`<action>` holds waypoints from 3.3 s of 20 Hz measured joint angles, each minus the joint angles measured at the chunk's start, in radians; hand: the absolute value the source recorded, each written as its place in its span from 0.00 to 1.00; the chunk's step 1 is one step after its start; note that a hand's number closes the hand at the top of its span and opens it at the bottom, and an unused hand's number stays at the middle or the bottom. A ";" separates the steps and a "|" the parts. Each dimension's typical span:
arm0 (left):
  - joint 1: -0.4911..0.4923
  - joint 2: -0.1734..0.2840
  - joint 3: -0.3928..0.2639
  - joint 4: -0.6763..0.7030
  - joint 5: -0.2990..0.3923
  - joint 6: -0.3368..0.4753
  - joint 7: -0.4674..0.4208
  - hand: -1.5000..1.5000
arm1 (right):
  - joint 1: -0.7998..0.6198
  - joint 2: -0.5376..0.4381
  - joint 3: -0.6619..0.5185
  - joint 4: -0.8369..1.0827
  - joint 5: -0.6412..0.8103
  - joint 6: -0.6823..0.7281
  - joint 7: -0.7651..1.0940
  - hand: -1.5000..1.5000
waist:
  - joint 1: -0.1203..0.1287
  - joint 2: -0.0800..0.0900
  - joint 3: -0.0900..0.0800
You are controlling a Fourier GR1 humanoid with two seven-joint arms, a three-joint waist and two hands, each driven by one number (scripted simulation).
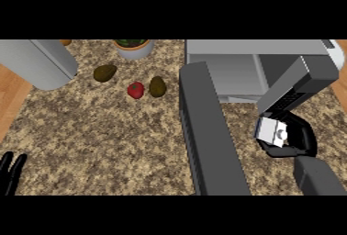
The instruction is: Pick up the milk, place it into the microwave and close the microwave
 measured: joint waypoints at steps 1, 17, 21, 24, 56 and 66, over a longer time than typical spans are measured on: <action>-0.002 0.001 0.008 0.003 0.004 -0.001 -0.001 0.00 | 0.006 0.005 0.011 -0.027 -0.005 0.010 0.013 1.00 | -0.003 -0.001 0.000; -0.005 0.006 0.063 0.031 0.042 -0.035 -0.004 0.00 | -0.027 0.087 0.113 -0.410 0.027 -0.111 0.315 1.00 | -0.001 -0.001 -0.001; -0.020 0.008 0.075 0.042 0.043 -0.044 0.008 0.00 | -0.130 0.107 0.110 -0.318 0.064 -0.165 0.355 1.00 | 0.003 0.001 0.000; -0.038 0.019 0.098 0.057 0.056 -0.054 0.010 0.00 | -0.230 0.108 0.091 -0.207 0.077 -0.176 0.360 1.00 | 0.008 0.003 0.000; -0.203 0.055 0.071 0.143 0.035 -0.094 0.024 0.00 | -0.751 0.051 -0.039 0.440 0.178 -0.579 0.252 1.00 | 0.134 0.066 0.005; -0.255 0.072 0.049 0.146 -0.029 -0.078 0.043 0.00 | -0.791 0.035 0.019 0.485 0.267 -0.867 0.278 0.00 | 0.171 0.087 0.004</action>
